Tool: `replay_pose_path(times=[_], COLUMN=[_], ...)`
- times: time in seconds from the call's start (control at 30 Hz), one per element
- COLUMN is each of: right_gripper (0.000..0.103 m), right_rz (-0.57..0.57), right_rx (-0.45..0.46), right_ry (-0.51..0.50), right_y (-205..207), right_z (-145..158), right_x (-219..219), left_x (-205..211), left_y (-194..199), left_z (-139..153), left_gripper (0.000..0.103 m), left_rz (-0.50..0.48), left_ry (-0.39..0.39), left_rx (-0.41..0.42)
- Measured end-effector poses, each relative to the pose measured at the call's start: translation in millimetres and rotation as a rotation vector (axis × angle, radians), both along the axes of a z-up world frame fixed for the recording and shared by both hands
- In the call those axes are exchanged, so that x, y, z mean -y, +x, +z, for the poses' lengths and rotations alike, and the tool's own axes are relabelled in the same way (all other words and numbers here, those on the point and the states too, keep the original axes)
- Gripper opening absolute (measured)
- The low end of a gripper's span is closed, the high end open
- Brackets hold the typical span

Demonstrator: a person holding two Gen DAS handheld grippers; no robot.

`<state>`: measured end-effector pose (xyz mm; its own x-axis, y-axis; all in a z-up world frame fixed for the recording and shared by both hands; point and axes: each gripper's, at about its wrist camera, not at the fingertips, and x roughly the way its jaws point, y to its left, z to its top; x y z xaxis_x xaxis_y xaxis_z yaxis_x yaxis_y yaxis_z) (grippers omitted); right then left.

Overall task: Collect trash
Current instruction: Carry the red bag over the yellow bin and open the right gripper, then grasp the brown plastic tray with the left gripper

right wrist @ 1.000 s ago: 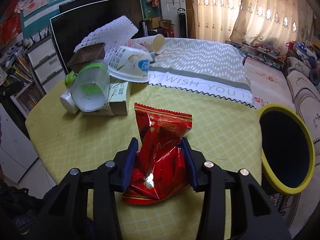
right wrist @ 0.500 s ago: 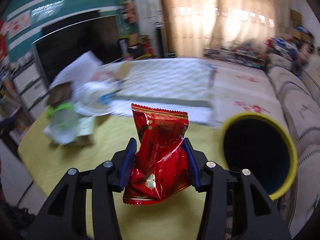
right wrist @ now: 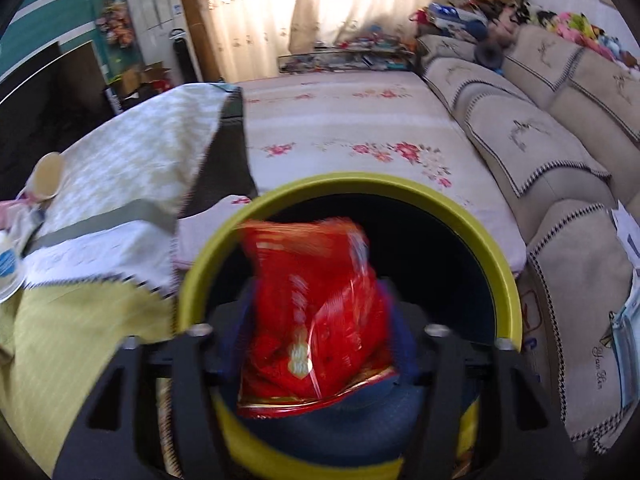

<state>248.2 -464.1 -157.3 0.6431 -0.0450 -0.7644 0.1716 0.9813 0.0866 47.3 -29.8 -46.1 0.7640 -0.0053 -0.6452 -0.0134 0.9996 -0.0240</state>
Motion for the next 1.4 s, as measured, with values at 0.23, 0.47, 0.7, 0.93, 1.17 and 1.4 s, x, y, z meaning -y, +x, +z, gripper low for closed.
replay_pose_path(times=[0.23,0.47,0.7,0.93,1.17,1.4], right_gripper=[0.075,0.086,0.089,0.092,0.093,0.093], right_rz=[-0.037,-0.049,-0.053,-0.033,0.047,0.045], right_rx=[0.03,0.012,0.026,0.146,0.252,0.265], right_ry=[0.004,-0.011,0.05,0.068,0.069,0.098], right_y=[-7,-2,-9,-51,-102,-126], right_z=[3,0,6,42,63,64], right_x=[6,11,13,-17,-64,-70], left_x=[7,17,23,34,42,30], left_y=[6,14,17,30,71,111], left_z=[-3,-10,-10,-9,5,16], left_gripper=[0.098,0.098,0.098,0.098,0.098,0.068], left_rz=[-0.01,-0.04,-0.048,-0.074,-0.099,-0.062], left_ry=[0.009,0.009,0.013,0.033,0.015,-0.038], left_rx=[-0.013,-0.031,-0.035,-0.025,0.007,-0.02])
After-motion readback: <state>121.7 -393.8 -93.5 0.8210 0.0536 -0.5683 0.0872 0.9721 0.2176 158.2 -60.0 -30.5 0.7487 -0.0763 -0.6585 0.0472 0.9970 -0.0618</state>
